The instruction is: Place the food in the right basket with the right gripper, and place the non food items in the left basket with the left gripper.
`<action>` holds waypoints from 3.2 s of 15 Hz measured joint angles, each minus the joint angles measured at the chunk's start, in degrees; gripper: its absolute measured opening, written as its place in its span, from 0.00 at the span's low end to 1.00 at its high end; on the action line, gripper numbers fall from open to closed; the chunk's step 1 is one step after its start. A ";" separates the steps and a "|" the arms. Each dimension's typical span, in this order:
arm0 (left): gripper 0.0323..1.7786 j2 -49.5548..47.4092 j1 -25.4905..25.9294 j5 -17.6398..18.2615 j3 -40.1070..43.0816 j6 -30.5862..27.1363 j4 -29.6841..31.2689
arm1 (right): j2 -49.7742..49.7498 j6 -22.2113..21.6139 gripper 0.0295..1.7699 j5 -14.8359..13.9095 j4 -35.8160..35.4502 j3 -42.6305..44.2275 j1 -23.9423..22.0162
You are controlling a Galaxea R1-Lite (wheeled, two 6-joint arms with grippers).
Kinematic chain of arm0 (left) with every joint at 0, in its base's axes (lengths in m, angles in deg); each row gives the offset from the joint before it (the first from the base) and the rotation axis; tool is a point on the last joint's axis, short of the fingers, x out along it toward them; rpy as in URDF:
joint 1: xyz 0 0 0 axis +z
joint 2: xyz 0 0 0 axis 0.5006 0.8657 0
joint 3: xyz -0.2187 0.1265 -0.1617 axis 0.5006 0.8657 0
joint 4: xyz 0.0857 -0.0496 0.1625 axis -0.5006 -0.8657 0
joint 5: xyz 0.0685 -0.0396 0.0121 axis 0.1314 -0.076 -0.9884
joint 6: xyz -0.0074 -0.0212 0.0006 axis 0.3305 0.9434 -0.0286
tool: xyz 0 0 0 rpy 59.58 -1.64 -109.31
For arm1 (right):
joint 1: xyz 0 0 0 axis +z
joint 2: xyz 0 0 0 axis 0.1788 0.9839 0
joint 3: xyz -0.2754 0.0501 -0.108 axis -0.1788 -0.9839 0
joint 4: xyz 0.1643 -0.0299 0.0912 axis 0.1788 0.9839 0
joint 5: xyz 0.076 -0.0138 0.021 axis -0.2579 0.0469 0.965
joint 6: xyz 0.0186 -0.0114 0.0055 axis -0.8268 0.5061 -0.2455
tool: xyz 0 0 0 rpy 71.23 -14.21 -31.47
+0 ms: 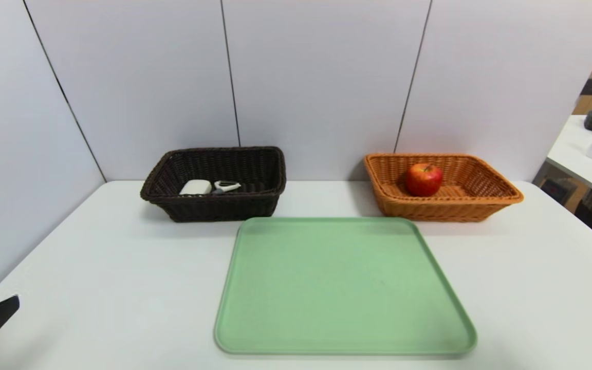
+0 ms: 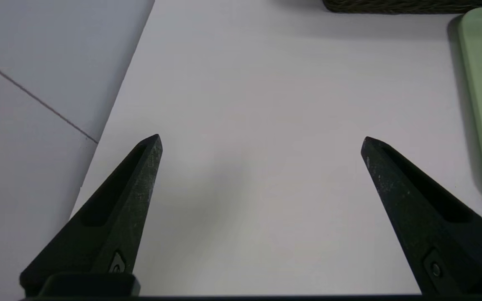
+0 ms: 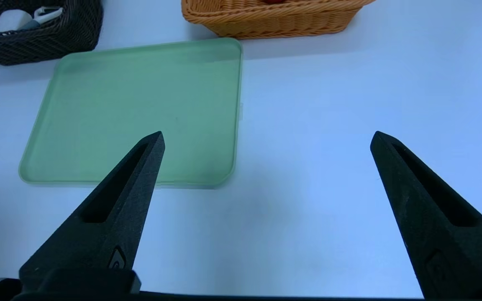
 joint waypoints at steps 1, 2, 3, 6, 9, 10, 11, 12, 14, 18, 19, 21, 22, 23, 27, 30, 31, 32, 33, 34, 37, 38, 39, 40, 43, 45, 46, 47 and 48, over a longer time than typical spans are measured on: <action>0.95 -1.83 1.21 0.15 1.43 -0.11 0.06 | -1.55 0.00 0.96 0.17 0.95 -0.83 -0.35; 0.95 -3.43 2.29 0.17 2.58 -0.15 0.06 | -3.19 0.00 0.96 0.52 2.15 -1.61 -0.85; 0.95 -4.89 3.02 0.15 3.52 -0.15 0.17 | -4.61 0.01 0.96 0.94 3.06 -2.43 -1.34; 0.95 -9.07 4.24 0.22 6.28 0.07 0.39 | -9.12 0.04 0.96 2.29 3.52 -5.60 -3.11; 0.95 -13.37 5.27 1.22 9.06 0.22 0.48 | -13.90 0.22 0.96 4.21 3.74 -8.30 -4.96; 0.95 -14.92 5.60 2.10 9.95 0.18 0.48 | -15.24 0.33 0.96 4.36 3.83 -8.89 -5.49; 0.95 -16.74 6.03 3.28 10.93 0.05 0.48 | -16.84 0.41 0.96 4.49 4.33 -9.50 -6.11; 0.95 -18.64 6.61 4.56 11.79 -0.06 0.39 | -18.44 0.54 0.96 4.90 5.47 -9.92 -6.64; 0.95 -22.86 8.02 7.31 13.12 -0.48 -0.80 | -21.80 0.87 0.96 6.66 8.27 -10.48 -7.66; 0.95 -27.67 9.06 8.78 13.69 -2.57 -2.21 | -26.67 3.82 0.96 7.27 9.01 -12.03 -8.40; 0.95 -28.45 9.00 8.85 13.71 -3.64 -2.47 | -27.83 4.25 0.96 7.23 9.18 -12.43 -8.62; 0.95 -29.37 8.00 8.85 13.62 -4.28 -2.56 | -29.62 4.39 0.96 7.18 10.41 -13.00 -8.92; 0.95 -29.75 7.69 8.87 13.62 -4.93 -2.62 | -30.43 4.41 0.96 7.23 10.58 -13.24 -8.98; 0.95 -30.38 7.55 9.08 13.97 -5.81 -2.71 | -31.48 4.45 0.96 7.29 10.72 -13.82 -9.03; 0.95 -36.17 7.39 12.93 15.52 -7.96 -6.56 | -36.74 5.57 0.96 9.13 9.34 -17.10 -9.78; 0.95 -38.84 7.41 12.89 16.51 -7.69 -6.10 | -41.57 9.63 0.96 8.58 2.06 -24.98 -10.17; 0.95 -39.23 7.39 12.87 17.12 -7.80 -4.52 | -42.89 11.62 0.96 7.12 -2.38 -28.87 -10.25; 0.95 -39.50 7.39 12.87 17.86 -7.91 -2.34 | -43.96 13.84 0.96 5.33 -8.45 -33.22 -10.30; 0.95 -39.64 7.39 12.91 18.96 -8.05 0.44 | -44.68 15.92 0.96 3.77 -14.57 -37.46 -10.36; 0.95 -39.70 7.39 13.07 20.14 -8.24 3.25 | -45.23 17.99 0.96 2.73 -20.91 -41.72 -10.36; 0.95 -39.80 7.39 13.24 24.77 -10.47 11.30 | -46.12 21.96 0.96 1.71 -38.13 -53.57 -10.39; 0.95 -39.80 7.39 13.79 26.87 -11.11 13.86 | -46.25 22.38 0.96 1.76 -41.94 -57.32 -10.39; 0.95 -39.83 7.39 14.42 29.12 -11.85 17.08 | -46.32 22.54 0.96 1.85 -45.39 -60.29 -10.39; 0.95 -39.83 7.39 14.75 31.04 -12.73 19.79 | -46.37 22.19 0.96 2.04 -47.63 -62.25 -10.39; 0.95 -39.83 7.39 15.49 33.60 -13.42 22.41 | -46.37 21.52 0.96 3.22 -45.95 -63.90 -10.39; 0.95 -39.85 7.39 16.82 33.87 -13.23 20.69 | -46.37 20.48 0.96 4.90 -44.24 -64.10 -10.39; 0.95 -39.85 7.39 17.82 33.93 -13.12 18.93 | -46.37 19.76 0.96 5.19 -42.57 -64.10 -10.39; 0.95 -39.85 7.39 18.91 33.95 -13.14 17.24 | -46.37 18.38 0.96 5.14 -42.24 -64.10 -10.39; 0.95 -39.85 7.39 19.24 33.98 -12.86 15.98 | -46.37 17.55 0.96 5.11 -42.23 -64.06 -10.39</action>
